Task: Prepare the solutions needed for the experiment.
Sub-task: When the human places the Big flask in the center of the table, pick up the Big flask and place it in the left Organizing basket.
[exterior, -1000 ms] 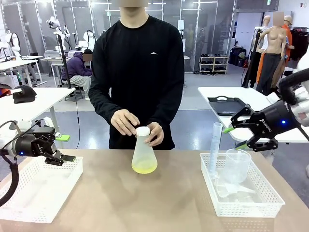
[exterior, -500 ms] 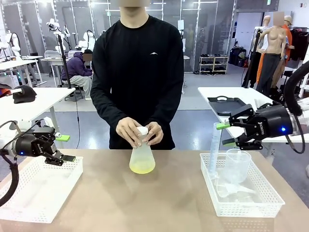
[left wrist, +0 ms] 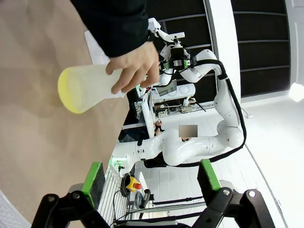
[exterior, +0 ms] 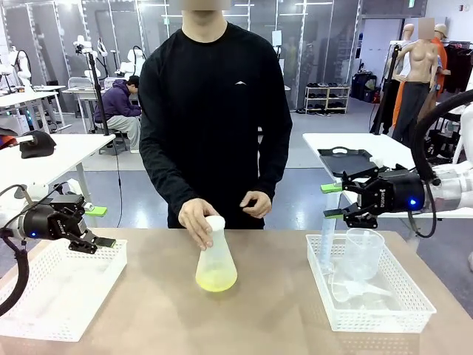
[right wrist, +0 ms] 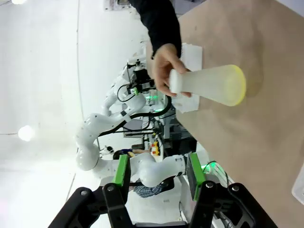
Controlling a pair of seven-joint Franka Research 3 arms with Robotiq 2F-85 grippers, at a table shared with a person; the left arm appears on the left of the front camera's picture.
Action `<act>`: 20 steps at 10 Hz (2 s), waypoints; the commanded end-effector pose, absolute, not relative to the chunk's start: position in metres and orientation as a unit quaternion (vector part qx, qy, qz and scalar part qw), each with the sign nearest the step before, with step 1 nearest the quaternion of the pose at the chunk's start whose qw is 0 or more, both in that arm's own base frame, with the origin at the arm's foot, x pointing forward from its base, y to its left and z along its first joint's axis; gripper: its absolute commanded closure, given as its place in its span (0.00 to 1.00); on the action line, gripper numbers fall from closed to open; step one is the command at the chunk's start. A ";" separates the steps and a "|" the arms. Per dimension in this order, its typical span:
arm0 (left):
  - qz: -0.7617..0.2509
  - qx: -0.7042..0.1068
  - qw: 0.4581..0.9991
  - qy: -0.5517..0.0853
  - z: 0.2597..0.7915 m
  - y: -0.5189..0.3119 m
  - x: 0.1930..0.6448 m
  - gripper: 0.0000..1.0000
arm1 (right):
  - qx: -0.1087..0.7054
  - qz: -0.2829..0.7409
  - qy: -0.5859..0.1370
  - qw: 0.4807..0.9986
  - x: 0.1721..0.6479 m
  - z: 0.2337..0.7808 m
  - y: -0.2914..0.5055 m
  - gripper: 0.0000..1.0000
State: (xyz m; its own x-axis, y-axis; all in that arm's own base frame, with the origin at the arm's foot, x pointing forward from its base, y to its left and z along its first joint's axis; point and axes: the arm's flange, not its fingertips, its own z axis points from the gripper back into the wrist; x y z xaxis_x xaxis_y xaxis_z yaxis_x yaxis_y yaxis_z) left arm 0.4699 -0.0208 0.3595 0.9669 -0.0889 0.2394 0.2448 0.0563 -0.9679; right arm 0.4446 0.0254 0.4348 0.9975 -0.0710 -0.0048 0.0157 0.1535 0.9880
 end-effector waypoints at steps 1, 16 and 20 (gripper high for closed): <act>-0.120 -0.676 0.725 -0.060 0.361 -0.021 0.470 0.00 | 0.671 -0.023 -0.012 0.741 0.455 0.429 0.023 0.39; -0.243 -0.646 0.712 -0.129 0.385 -0.067 0.476 0.00 | 0.668 -0.036 0.001 0.743 0.454 0.420 0.024 0.39; -0.401 -0.556 0.694 -0.219 0.413 -0.108 0.499 0.00 | 0.668 -0.036 0.001 0.743 0.454 0.420 0.024 0.39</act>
